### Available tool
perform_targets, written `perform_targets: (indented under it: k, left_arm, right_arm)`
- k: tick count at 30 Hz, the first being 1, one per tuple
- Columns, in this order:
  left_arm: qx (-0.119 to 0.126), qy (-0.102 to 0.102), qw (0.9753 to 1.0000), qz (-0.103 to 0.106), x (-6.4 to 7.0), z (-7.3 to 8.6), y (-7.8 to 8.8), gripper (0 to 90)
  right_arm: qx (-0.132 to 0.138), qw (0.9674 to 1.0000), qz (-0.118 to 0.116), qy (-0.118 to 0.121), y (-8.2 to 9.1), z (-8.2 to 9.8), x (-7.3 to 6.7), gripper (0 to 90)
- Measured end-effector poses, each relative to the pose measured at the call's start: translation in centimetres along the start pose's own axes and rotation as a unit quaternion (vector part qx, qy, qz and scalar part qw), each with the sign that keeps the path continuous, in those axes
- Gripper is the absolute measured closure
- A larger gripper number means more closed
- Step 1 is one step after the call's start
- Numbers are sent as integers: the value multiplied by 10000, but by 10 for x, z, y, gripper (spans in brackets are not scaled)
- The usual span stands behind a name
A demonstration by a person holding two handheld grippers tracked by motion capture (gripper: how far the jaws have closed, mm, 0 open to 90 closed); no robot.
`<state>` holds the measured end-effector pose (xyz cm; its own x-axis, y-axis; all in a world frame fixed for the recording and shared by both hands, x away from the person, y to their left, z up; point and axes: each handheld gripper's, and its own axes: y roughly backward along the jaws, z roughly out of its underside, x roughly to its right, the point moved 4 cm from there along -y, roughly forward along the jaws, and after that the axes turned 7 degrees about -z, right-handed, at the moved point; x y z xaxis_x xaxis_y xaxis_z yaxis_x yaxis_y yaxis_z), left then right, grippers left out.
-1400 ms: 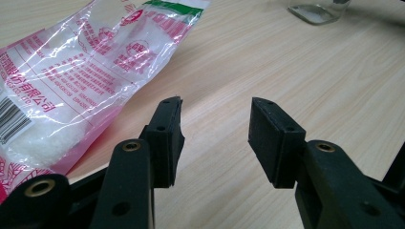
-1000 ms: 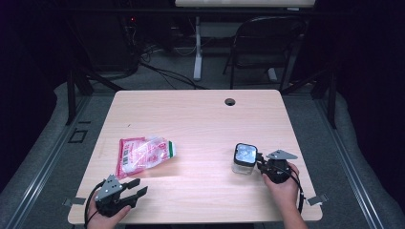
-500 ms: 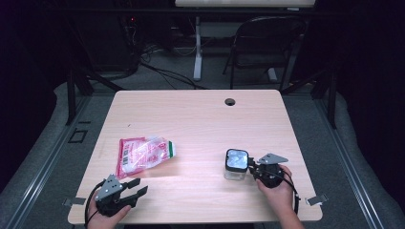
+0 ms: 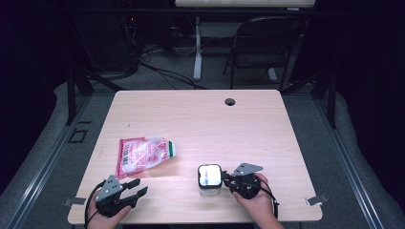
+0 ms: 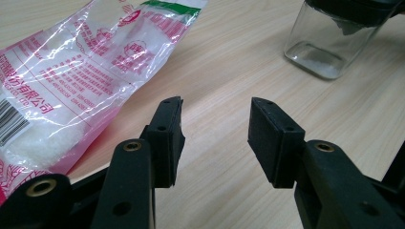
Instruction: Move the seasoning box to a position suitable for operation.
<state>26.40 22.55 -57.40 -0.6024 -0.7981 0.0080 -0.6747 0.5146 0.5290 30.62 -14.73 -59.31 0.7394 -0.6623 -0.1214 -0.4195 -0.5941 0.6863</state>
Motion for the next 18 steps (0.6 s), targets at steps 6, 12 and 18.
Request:
perform_targets:
  k: [6, 12, 18]
  left_arm:
    - [-59, 20, 10000, -4, -1, 0, 2, 559]
    - [-110, 59, 9999, 33, 1, -2, 0, 570]
    - [-71, 138, 9998, 129, 2, -4, -3, 569]
  right_arm:
    - [-21, 9998, -204, -30, -1, -1, -8, 688]
    - [-99, 9997, -223, -64, 5, -1, -9, 653]
    - [-68, 9997, -245, -65, 14, -1, -11, 637]
